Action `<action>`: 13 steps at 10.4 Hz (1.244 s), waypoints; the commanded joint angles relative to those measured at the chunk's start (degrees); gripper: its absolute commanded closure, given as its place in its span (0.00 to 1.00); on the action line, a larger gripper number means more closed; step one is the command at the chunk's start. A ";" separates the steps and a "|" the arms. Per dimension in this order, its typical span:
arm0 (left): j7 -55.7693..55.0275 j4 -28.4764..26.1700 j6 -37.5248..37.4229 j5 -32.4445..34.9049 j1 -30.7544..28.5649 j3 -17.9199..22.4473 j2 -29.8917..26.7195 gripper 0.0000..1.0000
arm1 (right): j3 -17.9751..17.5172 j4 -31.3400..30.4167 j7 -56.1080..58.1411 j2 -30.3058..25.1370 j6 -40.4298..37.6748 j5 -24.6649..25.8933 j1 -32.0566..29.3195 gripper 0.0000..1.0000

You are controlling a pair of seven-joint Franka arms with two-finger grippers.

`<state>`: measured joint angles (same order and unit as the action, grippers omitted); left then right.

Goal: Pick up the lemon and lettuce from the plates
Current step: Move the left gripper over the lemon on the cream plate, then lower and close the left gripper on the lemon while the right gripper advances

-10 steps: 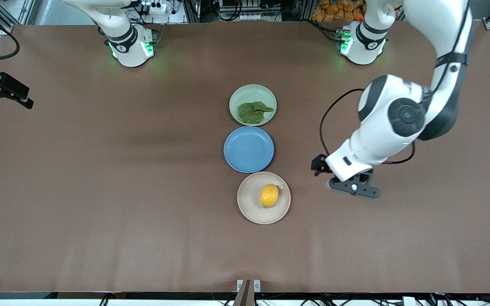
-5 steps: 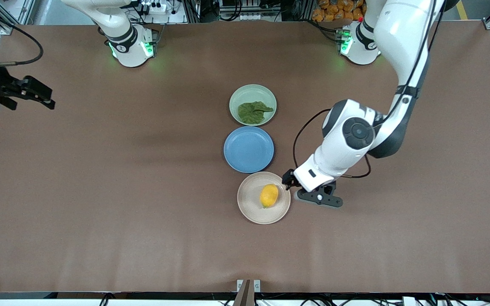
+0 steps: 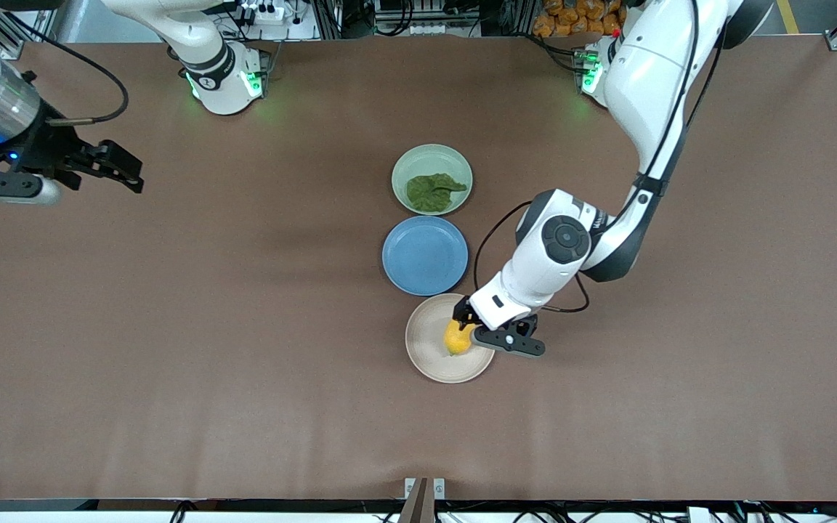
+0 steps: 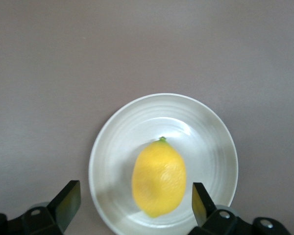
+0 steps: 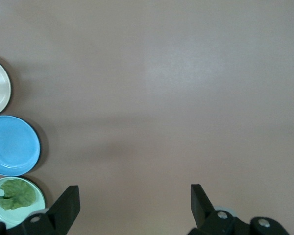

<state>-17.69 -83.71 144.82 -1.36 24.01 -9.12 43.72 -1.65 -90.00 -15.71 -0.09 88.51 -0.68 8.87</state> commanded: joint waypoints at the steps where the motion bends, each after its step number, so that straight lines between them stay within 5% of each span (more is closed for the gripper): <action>1: -2.26 3.98 1.69 -0.22 1.56 0.68 3.64 0.00 | 0.25 -0.09 -5.88 1.06 0.78 -0.29 3.07 0.00; 13: -2.97 4.79 9.50 0.22 3.59 1.47 10.85 0.00 | 0.33 -0.35 -11.80 5.80 2.81 -0.12 11.17 0.00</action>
<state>-19.53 -80.59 152.84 -1.36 26.74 -8.47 53.06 -1.56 -90.09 -26.44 5.70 90.87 -0.74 19.66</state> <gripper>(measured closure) 0.000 0.000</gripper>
